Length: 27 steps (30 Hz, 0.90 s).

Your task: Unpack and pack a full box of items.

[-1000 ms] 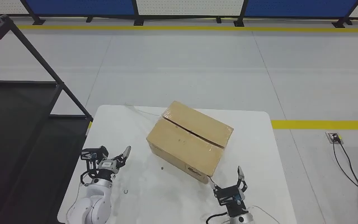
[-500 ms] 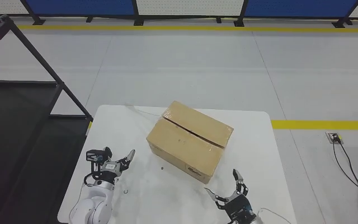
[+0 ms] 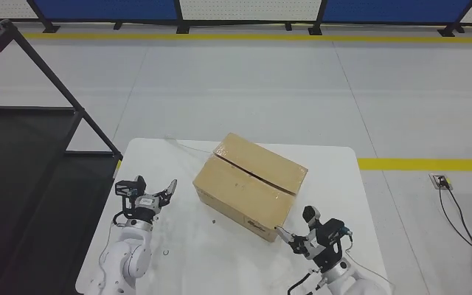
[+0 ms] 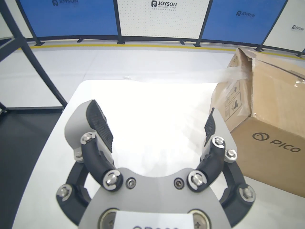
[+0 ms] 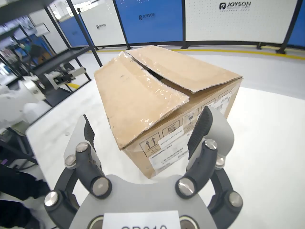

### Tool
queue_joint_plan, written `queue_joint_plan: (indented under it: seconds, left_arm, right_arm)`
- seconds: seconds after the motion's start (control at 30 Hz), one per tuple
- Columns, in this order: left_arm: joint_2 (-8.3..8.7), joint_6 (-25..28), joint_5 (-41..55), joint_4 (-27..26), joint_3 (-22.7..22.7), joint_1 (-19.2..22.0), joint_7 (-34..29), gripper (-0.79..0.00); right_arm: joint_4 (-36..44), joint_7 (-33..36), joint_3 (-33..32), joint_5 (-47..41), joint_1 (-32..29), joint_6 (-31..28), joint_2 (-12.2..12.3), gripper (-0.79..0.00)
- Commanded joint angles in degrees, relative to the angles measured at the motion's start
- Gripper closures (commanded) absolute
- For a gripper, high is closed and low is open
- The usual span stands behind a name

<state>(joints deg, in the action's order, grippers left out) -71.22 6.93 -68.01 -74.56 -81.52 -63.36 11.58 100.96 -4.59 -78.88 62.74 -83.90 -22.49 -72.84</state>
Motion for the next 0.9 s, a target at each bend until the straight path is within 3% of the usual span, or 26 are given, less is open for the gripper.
queue_joint_plan:
  seconds: [0.0,0.33,0.5,0.6,0.87]
  left_arm:
    - [0.01,2.15,0.53,2.65,-0.09,1.39,1.02,-0.785]
    - [0.12,4.09,0.74,3.14,-0.13,1.05,-0.21,-0.785]
    - [-0.04,3.58,-0.86,3.58,1.0,2.91,-0.95,-0.785]
    - [-0.18,2.93,-2.2,5.45,1.74,4.47,-0.16,-0.785]
    - [-0.74,1.57,-4.65,10.94,4.06,8.15,1.59,-0.785]
  right_arm:
    - [0.06,-0.54,0.17,2.63,-0.09,0.95,-0.01,-0.785]
    - [-0.01,0.84,0.69,1.19,0.4,1.21,-0.1,-0.785]
    - [-1.51,13.41,-0.61,-14.97,4.3,0.5,-0.16,-0.785]
    - [-1.58,21.26,-2.26,-22.3,6.45,3.72,-0.02,-0.785]
    - [-4.46,32.63,-4.12,-35.03,10.92,3.54,0.44,-0.785]
